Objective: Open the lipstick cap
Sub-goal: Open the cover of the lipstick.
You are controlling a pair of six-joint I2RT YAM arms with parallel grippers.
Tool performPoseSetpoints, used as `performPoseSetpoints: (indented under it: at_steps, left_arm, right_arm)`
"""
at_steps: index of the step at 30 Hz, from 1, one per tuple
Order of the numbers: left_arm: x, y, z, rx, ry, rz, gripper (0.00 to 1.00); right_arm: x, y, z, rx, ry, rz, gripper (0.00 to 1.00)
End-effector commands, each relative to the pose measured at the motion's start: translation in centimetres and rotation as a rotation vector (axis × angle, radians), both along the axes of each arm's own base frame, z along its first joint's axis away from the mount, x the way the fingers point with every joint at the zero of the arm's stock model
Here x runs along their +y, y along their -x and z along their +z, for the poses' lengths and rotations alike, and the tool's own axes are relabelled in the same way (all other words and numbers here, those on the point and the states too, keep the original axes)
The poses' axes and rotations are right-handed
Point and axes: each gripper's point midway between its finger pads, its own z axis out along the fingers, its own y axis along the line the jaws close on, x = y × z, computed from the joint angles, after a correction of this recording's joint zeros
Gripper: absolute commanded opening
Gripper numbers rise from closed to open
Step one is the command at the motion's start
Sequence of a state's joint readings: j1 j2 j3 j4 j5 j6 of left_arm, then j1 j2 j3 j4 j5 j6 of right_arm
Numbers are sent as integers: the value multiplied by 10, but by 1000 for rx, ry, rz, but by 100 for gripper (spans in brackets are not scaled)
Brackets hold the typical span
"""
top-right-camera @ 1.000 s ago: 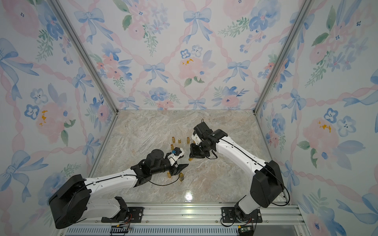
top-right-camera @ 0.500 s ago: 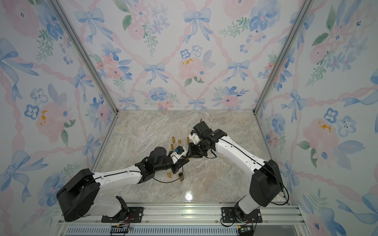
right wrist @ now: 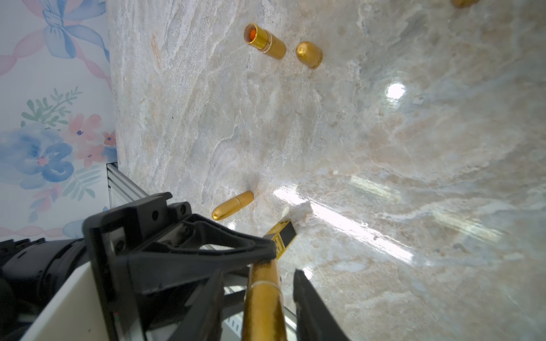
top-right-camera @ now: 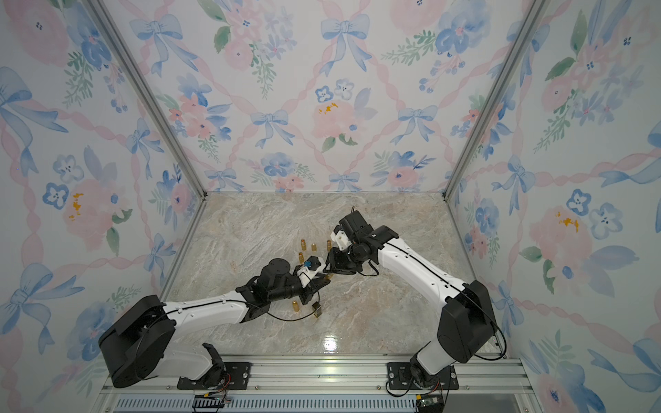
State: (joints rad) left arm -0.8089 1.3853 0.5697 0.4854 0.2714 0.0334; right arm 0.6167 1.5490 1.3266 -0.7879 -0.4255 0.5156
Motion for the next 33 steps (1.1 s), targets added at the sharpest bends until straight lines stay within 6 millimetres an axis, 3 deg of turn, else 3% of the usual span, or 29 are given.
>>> performPoseSetpoints:
  at_steps: [1, 33]
  left_arm:
    - [6, -2, 5, -2, 24, 32, 0]
    - [8, -14, 12, -8, 34, 88, 0]
  right_arm:
    - [-7, -7, 17, -77, 3, -22, 43]
    - [5, -4, -13, -32, 25, 3, 28]
